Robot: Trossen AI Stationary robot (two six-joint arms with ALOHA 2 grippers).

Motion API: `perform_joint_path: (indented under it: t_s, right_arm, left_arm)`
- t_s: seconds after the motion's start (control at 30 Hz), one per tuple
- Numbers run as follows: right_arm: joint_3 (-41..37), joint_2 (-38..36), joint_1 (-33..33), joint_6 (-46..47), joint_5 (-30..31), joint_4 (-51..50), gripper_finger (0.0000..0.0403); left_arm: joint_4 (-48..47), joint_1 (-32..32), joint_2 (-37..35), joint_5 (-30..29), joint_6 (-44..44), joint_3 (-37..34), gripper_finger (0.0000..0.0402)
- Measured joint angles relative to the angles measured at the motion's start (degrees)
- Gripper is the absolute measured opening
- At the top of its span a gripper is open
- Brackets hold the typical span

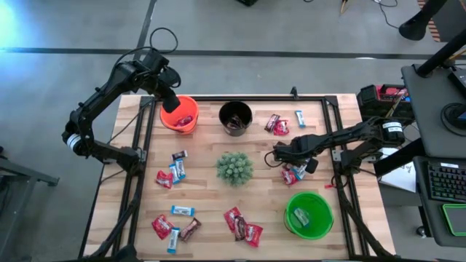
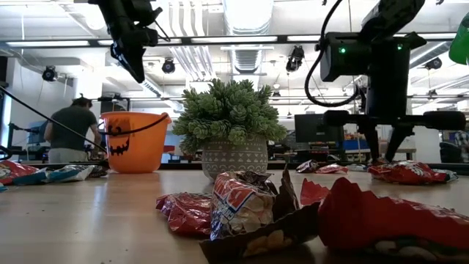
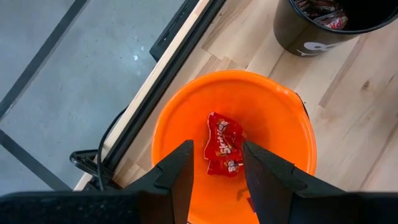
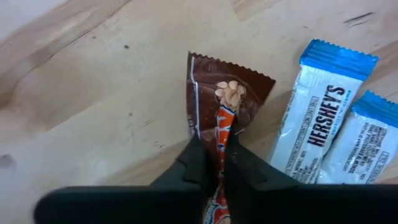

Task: Sort candy
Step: Put the brown chocolate into the black bucket

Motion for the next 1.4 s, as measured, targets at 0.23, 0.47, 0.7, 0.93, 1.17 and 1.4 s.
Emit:
perform_joint_path:
  t_s: [0.23, 0.47, 0.7, 0.93, 1.17, 1.4]
  right_arm:
    - [1.1, -2.7, 0.0, -2.1, -0.2, 0.2, 0.0013]
    - [3.6, -8.2, 0.0, -6.9, 7.2, -0.6, 0.0012]
    - [8.1, -11.6, -2.9, -20.4, 13.3, -0.7, 0.0012]
    - [15.1, -11.8, -11.2, -39.4, 13.3, -0.5, 0.0012]
    - [20.9, -11.4, -19.9, -53.8, 10.5, 1.0, 0.0012]
    - [23.7, -11.3, -25.8, -64.3, 5.8, 10.0, 0.0012]
  left_arm:
    - [0.0, 0.0, 0.0, -0.5, -2.1, 0.0, 0.012]
    - [0.0, 0.0, 0.0, -1.9, -4.3, 0.0, 0.012]
    - [0.2, 0.0, 0.0, -2.6, -4.5, 0.0, 0.012]
    - [2.9, 0.0, 0.0, -2.6, -5.7, 0.0, 0.012]
    - [6.2, 0.0, 0.0, -2.6, -7.5, 0.0, 0.012]
    - [6.6, 0.0, 0.0, -2.6, -7.5, 0.0, 0.012]
